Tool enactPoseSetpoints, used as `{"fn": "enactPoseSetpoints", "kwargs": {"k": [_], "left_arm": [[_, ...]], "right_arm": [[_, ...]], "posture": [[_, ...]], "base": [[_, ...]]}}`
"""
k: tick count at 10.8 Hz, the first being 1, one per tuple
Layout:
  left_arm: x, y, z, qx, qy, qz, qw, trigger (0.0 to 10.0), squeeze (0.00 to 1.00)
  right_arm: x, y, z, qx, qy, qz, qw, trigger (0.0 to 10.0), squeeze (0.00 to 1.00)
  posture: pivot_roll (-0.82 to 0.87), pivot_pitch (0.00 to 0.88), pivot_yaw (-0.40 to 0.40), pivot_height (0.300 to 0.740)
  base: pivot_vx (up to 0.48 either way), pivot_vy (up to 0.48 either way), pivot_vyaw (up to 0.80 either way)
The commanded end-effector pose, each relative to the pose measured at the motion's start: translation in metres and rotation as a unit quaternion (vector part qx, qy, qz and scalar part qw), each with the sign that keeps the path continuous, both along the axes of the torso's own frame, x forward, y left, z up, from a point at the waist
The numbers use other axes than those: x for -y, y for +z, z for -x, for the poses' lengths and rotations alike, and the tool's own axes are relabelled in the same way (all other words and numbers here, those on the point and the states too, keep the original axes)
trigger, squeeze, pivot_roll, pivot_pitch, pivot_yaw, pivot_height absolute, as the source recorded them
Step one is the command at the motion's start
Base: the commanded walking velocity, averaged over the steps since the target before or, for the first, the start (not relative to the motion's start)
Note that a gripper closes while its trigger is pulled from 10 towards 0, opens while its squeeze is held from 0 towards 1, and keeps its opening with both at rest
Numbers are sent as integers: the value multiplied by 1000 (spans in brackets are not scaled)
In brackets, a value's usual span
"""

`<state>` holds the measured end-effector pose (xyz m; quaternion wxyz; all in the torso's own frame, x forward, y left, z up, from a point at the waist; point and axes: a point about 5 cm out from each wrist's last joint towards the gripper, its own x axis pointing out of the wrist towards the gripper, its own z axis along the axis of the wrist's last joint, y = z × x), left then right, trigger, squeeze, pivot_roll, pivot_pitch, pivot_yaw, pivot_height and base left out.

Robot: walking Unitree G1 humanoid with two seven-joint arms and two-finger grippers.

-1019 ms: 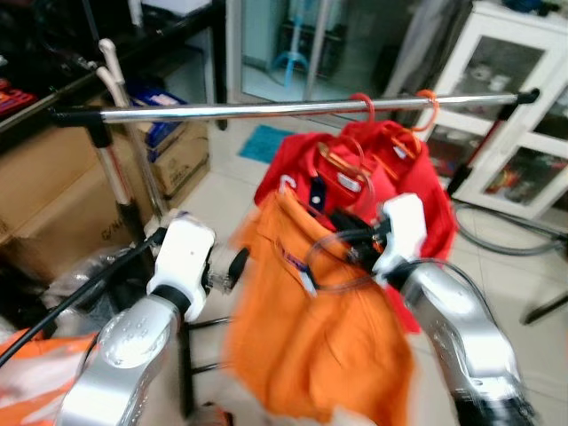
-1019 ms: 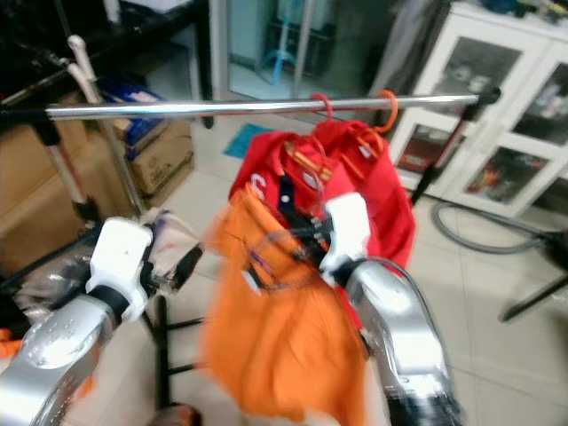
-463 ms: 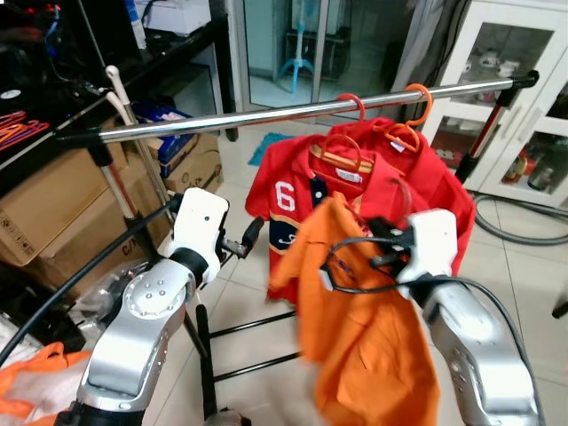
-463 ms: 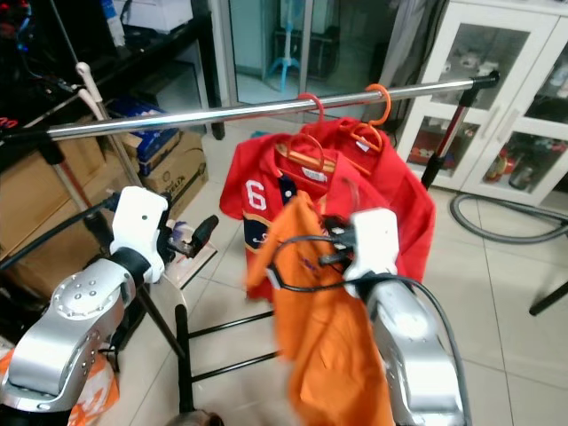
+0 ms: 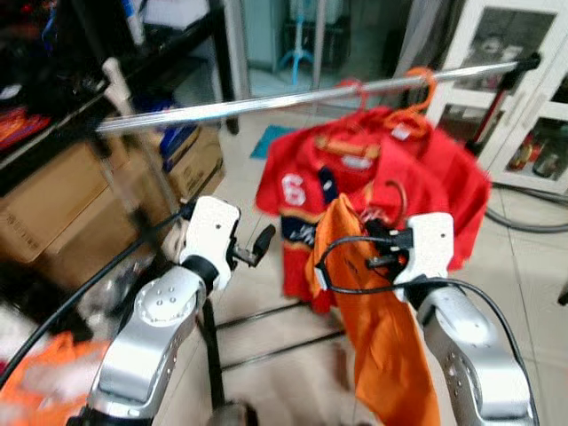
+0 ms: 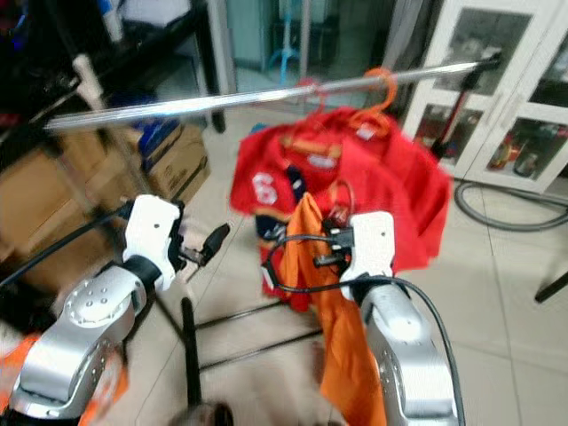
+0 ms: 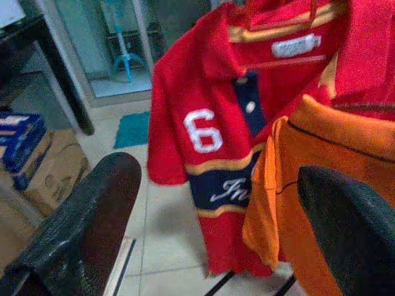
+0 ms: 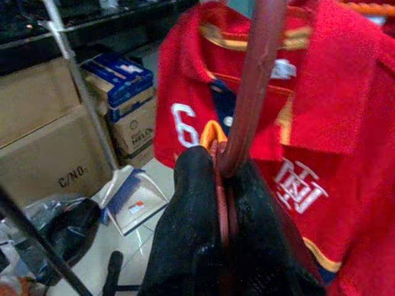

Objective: Hang hanger

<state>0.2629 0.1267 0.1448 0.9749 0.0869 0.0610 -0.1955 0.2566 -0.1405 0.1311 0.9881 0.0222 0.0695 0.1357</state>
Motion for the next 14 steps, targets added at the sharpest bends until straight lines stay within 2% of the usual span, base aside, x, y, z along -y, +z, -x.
{"fn": "enactPoseSetpoints", "kwargs": {"k": [1,5,7,9,10,11,12,13,14], "left_arm": [[-4,2,-2,8,8,-6,1000,10000,0],[-6,1,-1,9,10,-14,1000,10000,0],[-4,5,-7,14,11,-20,1000,10000,0],[-4,11,-12,23,15,-20,999,10000,0],[-7,14,-12,18,27,-18,999,10000,0],[-7,17,-11,17,26,-8,999,10000,0],[-7,21,-12,14,28,6,1000,10000,0],[-7,27,-17,17,25,11,999,10000,0],[-7,42,-26,28,19,22,999,10000,0]], "right_arm": [[-5,11,-4,21,7,-7,1000,10000,0],[-8,10,-9,14,9,-8,1000,10000,0],[-5,14,-13,16,0,-7,1000,10000,0],[-7,23,-18,38,4,-10,999,10000,0],[-7,34,-21,59,-1,-23,998,10000,0],[-5,37,-20,61,-1,-25,998,10000,0],[-5,40,-22,61,0,-32,998,10000,0],[-7,45,-27,64,6,-29,997,10000,0],[-12,62,-36,97,38,-12,994,10000,0]], "posture": [[6,0,21,740],[30,0,12,740],[60,0,-4,740],[62,0,-1,740],[63,0,-3,740],[66,11,-8,740],[64,59,-5,740],[55,114,-9,740],[36,139,-10,740]], "base": [[-304,0,0],[-305,0,0],[0,0,0],[0,0,0],[0,0,0],[0,0,0],[0,0,0],[0,0,0],[0,0,0]]}}
